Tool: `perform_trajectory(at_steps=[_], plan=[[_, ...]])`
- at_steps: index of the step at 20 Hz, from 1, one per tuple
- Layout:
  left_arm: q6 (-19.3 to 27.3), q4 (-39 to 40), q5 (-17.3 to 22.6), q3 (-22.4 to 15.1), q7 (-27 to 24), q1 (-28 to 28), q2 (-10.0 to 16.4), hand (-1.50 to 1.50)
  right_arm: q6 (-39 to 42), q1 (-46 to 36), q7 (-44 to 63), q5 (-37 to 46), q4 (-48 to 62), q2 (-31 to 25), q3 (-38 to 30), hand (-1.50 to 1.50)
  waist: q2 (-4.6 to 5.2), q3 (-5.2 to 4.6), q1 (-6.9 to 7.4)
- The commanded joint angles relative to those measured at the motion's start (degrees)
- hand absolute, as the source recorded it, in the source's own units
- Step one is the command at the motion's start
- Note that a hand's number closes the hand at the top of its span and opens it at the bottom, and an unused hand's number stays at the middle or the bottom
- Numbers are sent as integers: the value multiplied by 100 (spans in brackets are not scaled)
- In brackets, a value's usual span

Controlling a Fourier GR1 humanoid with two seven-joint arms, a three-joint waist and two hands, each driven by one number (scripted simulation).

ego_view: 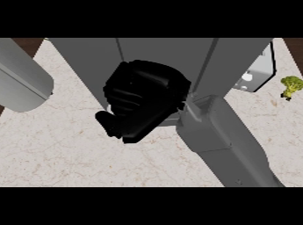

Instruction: Pick up the bottled water, place it into the cabinet and close the cabinet

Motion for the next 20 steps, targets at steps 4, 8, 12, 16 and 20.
perform_trajectory(at_steps=[4, 8, 12, 16, 20], plan=[[-386, 157, -229, 164, 89, -177, -347, -150, 612, -385, -667, 300, 1247, -242, -835, 150, 18, 0, -78], [-440, 97, 12, 409, 363, -158, -346, -150, 983, -620, -1183, 773, 1651, -314, -909, 150, 19, 2, -62], [-455, -159, -140, 383, 449, -75, -516, -150, 727, -980, -1550, 1227, 1984, -218, -1025, 150, 26, 2, -10], [-423, 1, -89, 403, 578, -237, -496, -150, 515, -1155, -1961, 1509, 1881, -186, -1194, -150, 29, 0, -32], [-523, -16, -170, 393, 559, -264, -576, -150, 272, -1497, -2102, 1698, 1988, -237, -1346, -150, 30, -4, 36]])
